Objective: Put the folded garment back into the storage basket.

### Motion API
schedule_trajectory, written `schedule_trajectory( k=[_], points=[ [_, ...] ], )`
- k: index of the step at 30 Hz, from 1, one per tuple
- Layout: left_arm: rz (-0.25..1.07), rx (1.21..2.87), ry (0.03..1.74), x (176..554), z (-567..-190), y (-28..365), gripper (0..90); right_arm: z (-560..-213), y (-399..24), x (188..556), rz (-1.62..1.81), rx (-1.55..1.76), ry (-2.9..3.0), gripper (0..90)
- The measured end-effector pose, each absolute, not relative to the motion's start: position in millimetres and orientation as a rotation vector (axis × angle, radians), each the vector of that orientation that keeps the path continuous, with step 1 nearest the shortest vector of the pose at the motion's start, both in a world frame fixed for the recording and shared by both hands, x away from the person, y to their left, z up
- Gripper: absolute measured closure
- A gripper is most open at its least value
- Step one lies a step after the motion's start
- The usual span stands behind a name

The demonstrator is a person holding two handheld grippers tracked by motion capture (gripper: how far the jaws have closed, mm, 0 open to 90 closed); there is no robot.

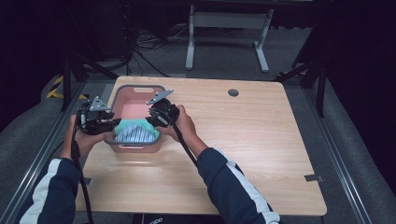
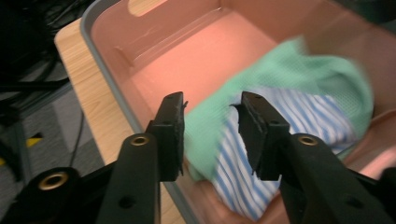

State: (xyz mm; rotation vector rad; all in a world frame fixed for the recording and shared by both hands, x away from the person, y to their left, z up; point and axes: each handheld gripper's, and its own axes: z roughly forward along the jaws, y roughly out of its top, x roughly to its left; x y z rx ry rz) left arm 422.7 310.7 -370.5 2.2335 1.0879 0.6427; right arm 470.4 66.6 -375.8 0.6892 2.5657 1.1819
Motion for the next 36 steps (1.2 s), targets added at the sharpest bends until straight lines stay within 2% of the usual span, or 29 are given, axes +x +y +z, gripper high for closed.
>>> schedule_trajectory(
  k=[7, 21, 27, 36],
  points=[
    [0.657, 2.243, 1.093, 421.6, -372.1, 305.9, 52.3, -376.2, 60.3, 470.0, 1.161, 0.688, 2.562, 69.0],
    [0.662, 2.224, 1.076, 419.3, -374.8, 297.3, 47.4, -374.2, 53.4, 468.0, 1.143, 0.648, 2.56, 61.4],
    [0.67, 2.222, 1.043, 413.0, -369.4, 288.4, 44.8, -370.7, 40.8, 464.8, 1.133, 0.611, 2.563, 53.5],
    [0.679, 2.178, 1.01, 403.4, -362.7, 271.2, 39.2, -365.8, 16.3, 457.5, 1.067, 0.607, 2.538, 47.6]
  ],
)
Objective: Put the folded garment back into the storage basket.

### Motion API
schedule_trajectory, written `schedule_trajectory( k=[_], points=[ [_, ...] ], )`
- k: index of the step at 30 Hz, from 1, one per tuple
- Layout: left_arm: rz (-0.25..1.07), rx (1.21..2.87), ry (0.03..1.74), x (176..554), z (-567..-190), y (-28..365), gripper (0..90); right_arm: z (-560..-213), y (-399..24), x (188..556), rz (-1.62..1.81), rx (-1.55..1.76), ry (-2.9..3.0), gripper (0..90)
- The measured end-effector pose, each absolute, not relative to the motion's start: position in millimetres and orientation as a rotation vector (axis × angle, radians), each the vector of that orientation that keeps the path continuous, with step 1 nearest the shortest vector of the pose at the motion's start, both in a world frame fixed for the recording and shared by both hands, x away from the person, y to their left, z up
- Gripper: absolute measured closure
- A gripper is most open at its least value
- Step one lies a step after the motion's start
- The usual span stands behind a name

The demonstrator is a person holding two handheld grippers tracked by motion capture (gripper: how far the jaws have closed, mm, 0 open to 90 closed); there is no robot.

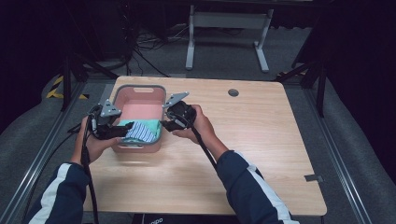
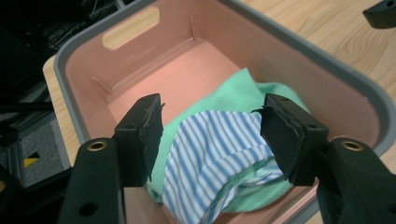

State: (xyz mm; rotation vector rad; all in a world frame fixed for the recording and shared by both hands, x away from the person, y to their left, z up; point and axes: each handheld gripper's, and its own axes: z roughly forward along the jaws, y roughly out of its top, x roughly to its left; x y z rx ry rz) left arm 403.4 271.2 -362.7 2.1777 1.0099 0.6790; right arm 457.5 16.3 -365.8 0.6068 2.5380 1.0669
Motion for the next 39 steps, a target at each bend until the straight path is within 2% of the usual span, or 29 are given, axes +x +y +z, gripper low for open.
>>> schedule_trajectory(
  k=[24, 39],
  points=[
    [0.634, 2.154, 0.799, 371.7, -358.6, 205.7, 29.0, -359.7, -55.1, 435.7, 1.009, 0.672, 2.452, 45.6],
    [0.591, 2.199, 0.663, 351.9, -369.3, 161.8, 27.8, -367.8, -96.7, 423.6, 0.965, 0.727, 2.427, 45.5]
  ],
)
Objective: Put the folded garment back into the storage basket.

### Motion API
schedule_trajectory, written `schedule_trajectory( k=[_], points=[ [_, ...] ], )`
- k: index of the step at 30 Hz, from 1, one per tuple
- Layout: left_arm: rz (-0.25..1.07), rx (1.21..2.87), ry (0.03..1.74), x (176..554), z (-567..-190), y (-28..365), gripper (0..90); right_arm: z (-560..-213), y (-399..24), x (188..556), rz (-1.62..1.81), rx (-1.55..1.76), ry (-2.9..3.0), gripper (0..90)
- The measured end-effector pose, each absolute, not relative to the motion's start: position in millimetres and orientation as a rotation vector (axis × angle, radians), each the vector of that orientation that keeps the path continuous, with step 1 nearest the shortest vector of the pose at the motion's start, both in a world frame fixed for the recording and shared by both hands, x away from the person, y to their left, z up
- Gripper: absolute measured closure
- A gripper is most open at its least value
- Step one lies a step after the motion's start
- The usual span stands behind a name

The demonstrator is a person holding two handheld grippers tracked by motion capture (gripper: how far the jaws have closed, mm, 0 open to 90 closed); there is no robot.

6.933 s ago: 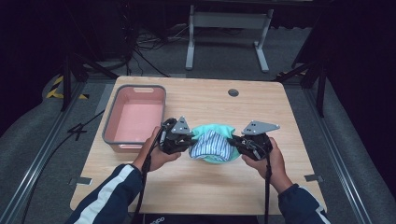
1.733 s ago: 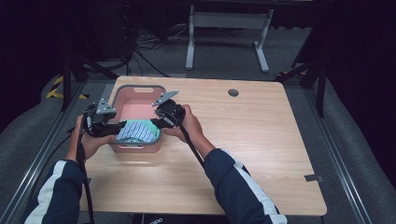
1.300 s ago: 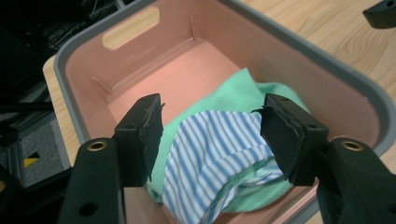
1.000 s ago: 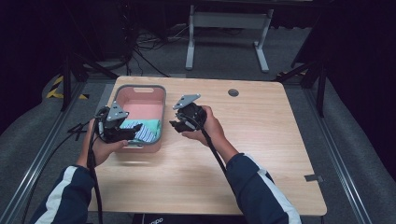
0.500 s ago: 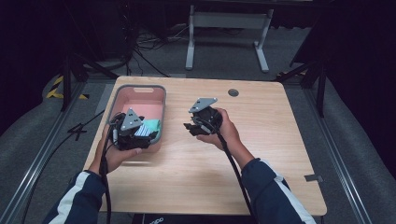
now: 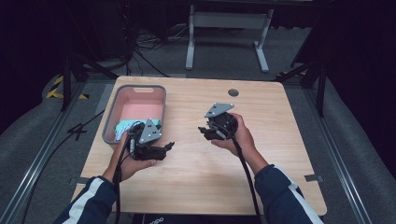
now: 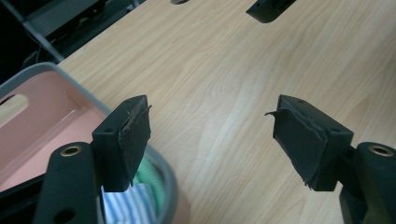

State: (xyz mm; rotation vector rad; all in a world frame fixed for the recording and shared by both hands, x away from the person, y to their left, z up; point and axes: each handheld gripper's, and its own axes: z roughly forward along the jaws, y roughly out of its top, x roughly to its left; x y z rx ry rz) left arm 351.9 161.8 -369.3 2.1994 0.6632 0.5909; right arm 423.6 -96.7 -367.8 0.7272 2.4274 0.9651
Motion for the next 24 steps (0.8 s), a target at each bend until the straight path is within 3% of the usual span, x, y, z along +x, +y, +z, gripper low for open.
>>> schedule_trajectory(
  k=[24],
  points=[
    [0.5, 2.313, 0.538, 338.9, -406.4, 127.4, 26.9, -386.5, -142.2, 396.7, 0.858, 0.724, 2.444, 43.2]
  ],
)
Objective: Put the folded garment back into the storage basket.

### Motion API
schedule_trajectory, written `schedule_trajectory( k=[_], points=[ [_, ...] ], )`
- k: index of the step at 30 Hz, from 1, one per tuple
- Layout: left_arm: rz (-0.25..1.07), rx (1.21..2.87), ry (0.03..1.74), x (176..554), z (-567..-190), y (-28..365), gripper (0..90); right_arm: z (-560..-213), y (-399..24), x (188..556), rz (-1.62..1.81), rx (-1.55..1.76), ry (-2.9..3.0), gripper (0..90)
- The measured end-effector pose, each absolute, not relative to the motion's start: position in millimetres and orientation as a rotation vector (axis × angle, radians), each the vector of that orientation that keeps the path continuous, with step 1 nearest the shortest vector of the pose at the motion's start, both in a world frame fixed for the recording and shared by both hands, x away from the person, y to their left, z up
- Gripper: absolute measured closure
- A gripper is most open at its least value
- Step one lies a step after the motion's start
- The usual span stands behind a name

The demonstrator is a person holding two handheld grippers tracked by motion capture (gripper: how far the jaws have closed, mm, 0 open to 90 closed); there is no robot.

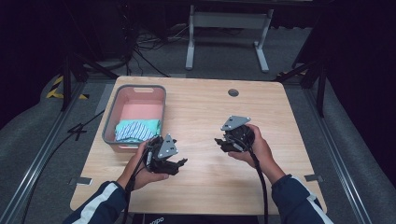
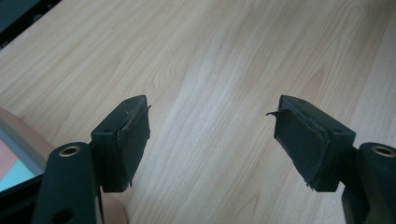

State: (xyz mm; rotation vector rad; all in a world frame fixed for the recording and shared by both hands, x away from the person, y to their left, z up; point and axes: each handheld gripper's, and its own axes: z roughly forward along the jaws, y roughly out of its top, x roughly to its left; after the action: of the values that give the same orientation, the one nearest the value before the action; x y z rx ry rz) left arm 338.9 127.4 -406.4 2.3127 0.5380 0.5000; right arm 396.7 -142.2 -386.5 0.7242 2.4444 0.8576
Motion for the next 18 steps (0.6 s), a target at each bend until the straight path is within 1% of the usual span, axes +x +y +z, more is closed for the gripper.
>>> schedule_trajectory(
  k=[11, 18],
  points=[
    [0.471, 2.407, 0.514, 332.5, -427.2, 121.0, 24.7, -402.6, -162.2, 381.0, 0.816, 0.731, 2.462, 39.1],
    [0.438, 2.426, 0.522, 328.5, -439.0, 119.1, 23.0, -413.5, -178.0, 372.4, 0.805, 0.745, 2.462, 36.6]
  ],
)
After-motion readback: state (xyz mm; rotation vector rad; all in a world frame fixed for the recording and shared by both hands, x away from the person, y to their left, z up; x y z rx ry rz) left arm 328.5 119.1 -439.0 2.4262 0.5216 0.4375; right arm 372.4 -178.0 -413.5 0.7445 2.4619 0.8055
